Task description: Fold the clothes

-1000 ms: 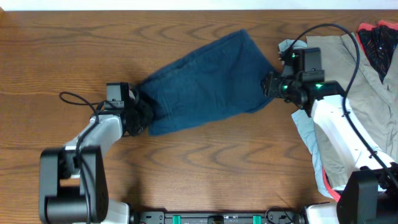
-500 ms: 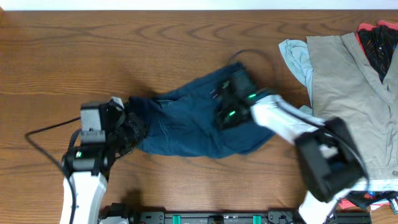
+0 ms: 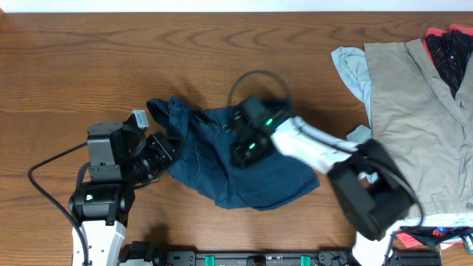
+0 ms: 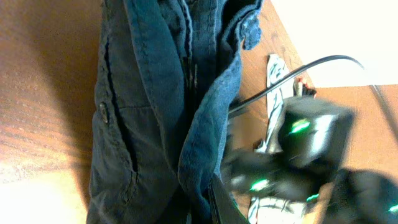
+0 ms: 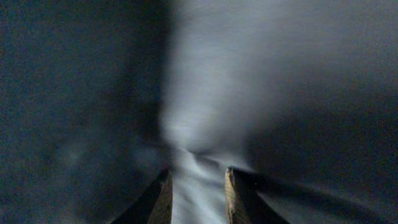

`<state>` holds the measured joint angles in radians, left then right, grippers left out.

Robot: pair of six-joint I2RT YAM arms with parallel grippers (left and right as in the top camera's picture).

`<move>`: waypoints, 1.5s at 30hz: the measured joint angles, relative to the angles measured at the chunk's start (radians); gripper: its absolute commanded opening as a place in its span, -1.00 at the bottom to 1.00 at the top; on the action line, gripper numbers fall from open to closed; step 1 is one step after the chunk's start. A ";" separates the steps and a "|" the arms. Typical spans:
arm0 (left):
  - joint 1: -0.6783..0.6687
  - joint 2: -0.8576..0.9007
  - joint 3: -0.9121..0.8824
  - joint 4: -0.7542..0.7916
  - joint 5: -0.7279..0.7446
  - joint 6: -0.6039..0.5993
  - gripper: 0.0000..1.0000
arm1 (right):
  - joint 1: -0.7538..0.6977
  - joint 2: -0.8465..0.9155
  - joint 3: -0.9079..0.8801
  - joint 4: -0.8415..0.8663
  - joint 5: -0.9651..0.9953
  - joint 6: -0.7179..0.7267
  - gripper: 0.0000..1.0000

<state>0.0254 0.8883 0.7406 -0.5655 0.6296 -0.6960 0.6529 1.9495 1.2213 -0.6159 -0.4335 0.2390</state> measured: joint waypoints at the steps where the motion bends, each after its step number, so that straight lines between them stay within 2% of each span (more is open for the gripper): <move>1: 0.000 0.000 0.000 -0.010 0.001 0.006 -0.88 | -0.032 -0.017 0.015 -0.042 0.031 0.001 -0.45; 8: 0.000 0.000 0.000 -0.031 0.011 0.032 -0.88 | -0.308 -0.168 0.071 -0.285 0.313 -0.010 -0.53; 14: -0.027 0.000 0.000 -0.024 0.012 0.039 -0.88 | -0.414 -0.168 -0.038 -0.259 0.383 -0.047 -0.59; 22: -0.206 0.039 0.000 0.124 0.016 -0.021 -0.88 | -0.395 -0.163 -0.218 -0.117 0.360 -0.053 -0.59; 34: -0.614 0.329 -0.002 0.539 -0.095 -0.230 -0.84 | -0.328 -0.171 -0.236 -0.079 0.359 -0.028 -0.56; 35: -0.637 0.359 -0.002 0.574 -0.113 -0.245 -0.66 | -0.328 -0.171 -0.236 -0.079 0.359 -0.024 -0.53; 38: -0.676 0.431 -0.001 0.656 -0.140 -0.278 0.25 | -0.328 -0.171 -0.236 -0.089 0.356 -0.010 -0.40; 41: -0.681 0.481 -0.001 0.692 -0.137 -0.300 0.99 | -0.332 -0.171 -0.227 -0.163 0.377 0.012 -0.37; 45: -0.642 0.486 -0.001 0.666 -0.126 -0.284 0.96 | -0.386 -0.173 -0.196 -0.302 0.465 0.048 -0.36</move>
<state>-0.6167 1.3743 0.7395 0.1005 0.5041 -0.9802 0.2668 1.7767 1.0248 -0.9180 0.0311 0.2874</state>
